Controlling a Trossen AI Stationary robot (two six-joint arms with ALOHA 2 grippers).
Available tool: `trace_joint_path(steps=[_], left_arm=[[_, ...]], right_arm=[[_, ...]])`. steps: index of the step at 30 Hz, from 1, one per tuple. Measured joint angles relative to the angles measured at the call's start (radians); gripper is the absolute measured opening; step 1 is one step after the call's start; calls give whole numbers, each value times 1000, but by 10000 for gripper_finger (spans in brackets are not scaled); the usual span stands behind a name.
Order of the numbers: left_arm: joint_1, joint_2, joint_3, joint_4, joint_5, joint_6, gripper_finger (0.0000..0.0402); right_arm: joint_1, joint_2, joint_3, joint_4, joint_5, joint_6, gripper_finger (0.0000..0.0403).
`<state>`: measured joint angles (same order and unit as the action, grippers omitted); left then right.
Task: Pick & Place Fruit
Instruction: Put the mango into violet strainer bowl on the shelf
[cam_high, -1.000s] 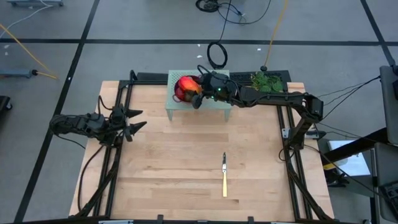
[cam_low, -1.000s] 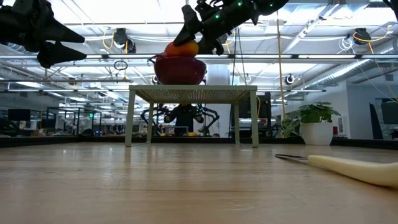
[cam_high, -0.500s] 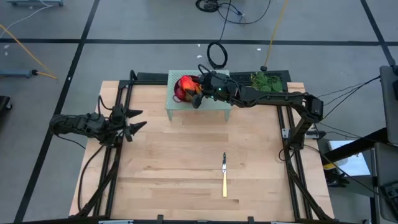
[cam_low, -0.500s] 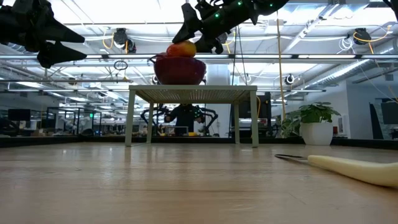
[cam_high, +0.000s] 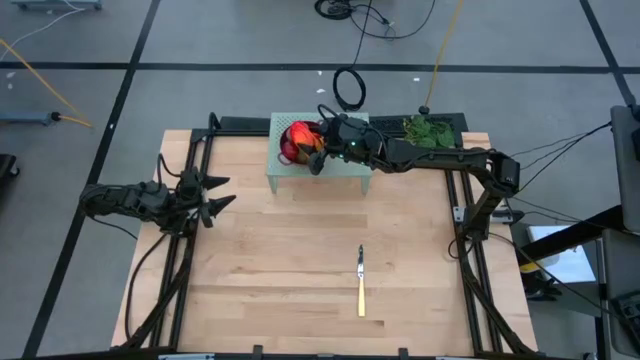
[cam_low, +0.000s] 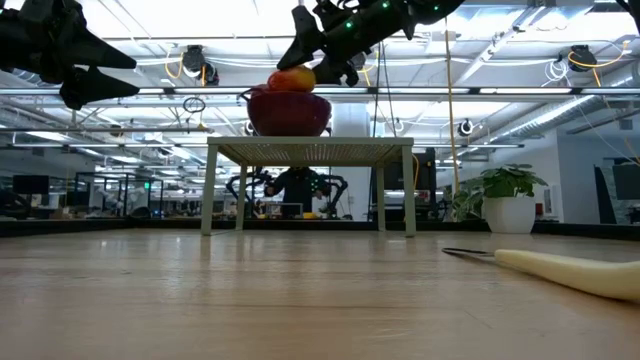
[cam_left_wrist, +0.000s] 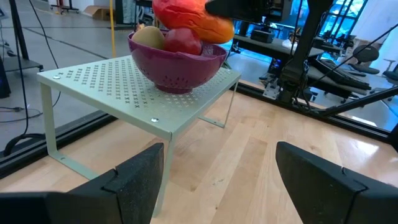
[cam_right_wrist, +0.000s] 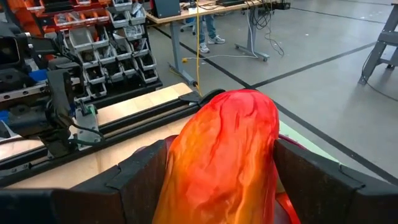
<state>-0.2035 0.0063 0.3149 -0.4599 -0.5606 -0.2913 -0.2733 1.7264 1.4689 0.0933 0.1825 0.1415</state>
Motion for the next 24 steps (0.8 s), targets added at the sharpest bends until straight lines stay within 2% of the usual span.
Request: trace_joint_path(steps=[24], left_arm=[[0, 0, 0, 0, -45, 27, 310]], right_arm=[[-6, 0, 0, 15, 3, -60, 288]])
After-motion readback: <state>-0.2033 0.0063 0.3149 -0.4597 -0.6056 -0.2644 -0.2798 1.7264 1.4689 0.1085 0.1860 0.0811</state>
